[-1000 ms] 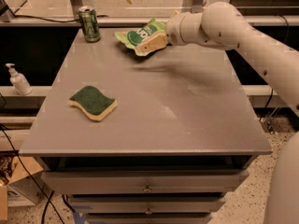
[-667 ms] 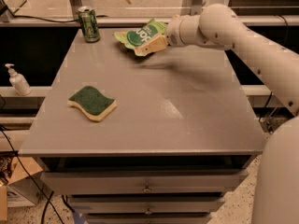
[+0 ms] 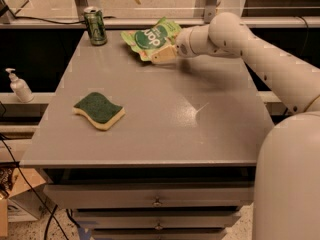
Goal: Move green rice chip bag near green can
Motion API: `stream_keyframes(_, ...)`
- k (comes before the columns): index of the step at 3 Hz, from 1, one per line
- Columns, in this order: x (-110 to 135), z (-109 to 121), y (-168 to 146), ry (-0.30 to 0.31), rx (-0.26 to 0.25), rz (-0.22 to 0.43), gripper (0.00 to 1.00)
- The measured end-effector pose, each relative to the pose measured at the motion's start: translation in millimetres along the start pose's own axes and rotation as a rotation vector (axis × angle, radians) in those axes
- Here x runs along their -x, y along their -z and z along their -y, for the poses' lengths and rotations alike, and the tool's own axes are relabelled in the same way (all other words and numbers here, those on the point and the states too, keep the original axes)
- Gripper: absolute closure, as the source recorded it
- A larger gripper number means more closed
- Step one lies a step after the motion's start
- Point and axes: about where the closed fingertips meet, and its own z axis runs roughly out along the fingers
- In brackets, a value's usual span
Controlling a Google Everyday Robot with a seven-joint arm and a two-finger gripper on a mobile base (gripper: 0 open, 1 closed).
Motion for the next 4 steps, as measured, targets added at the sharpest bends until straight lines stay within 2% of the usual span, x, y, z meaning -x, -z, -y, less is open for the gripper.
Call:
stream_keyframes(1,-0.2,-6.7,-15.2,-0.007,0.045,0.005,0.41)
stream_keyframes(2,15.4,-23.2,-32.7,0.024,0.118,0.031,0.64)
stream_keyframes(3,37.9,-49.0,-44.5,0.079,0.206,0.063,0.88)
stream_keyframes(4,53.3,-60.5,-41.1,0.119,0.235,0.079,0.9)
